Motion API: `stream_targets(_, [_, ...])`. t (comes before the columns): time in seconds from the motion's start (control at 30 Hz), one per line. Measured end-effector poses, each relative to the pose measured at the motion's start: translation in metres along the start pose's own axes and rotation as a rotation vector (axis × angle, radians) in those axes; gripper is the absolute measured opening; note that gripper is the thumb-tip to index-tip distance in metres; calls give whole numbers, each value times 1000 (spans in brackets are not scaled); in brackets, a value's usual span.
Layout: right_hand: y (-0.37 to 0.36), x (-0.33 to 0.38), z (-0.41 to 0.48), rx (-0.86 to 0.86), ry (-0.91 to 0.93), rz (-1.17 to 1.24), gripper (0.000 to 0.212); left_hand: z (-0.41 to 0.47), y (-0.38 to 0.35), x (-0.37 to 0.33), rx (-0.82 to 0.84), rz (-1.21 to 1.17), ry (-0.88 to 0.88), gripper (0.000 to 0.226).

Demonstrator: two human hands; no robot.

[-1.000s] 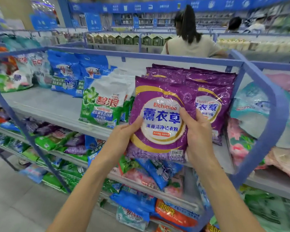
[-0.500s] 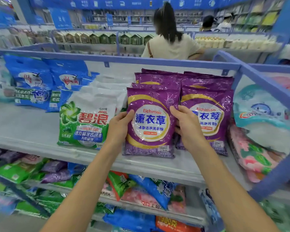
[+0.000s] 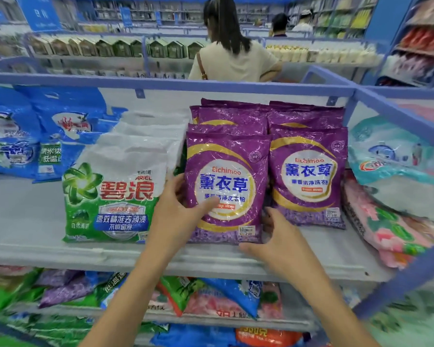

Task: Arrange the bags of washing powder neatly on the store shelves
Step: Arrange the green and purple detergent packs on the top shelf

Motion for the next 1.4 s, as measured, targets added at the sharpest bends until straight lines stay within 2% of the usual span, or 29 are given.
stream_targets(0.1, [-3, -4, 4, -96, -5, -56, 66, -18, -8, 15, 179, 280, 56, 96])
stream_targets(0.23, [-8, -3, 15, -162, -8, -47, 48, -10, -19, 12, 119, 409, -64, 103])
stream_targets(0.37, [-7, 3, 27, -203, 11, -63, 42, 0, -22, 7, 99, 432, -78, 109])
stream_targets(0.67, [-7, 5, 17, -283, -22, -76, 47, 2, -18, 12, 133, 410, -114, 96])
stream_targets(0.9, [-16, 15, 8, -324, 15, -221, 41, -1, -8, 24, 190, 488, -187, 61])
stream_targets(1.1, [-27, 14, -29, -345, 105, -242, 40, -42, 11, 24, 119, 678, -382, 28])
stream_targets(1.27, [-47, 6, -88, -305, 193, -271, 55, -119, 39, 36, 86, 721, -398, 48])
stream_targets(1.4, [-77, -6, -139, -245, 221, -201, 55, -191, 70, 68, -29, 673, -338, 48])
Point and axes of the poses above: each hand's wrist, its own z-axis towards the middle knuckle, its own y-axis out of the back of the hand, x = y × z, the point moved 7 cm from there along z, towards the middle knuckle, and after that the axes turned 4 degrees about -z, right-handed, at the moved point
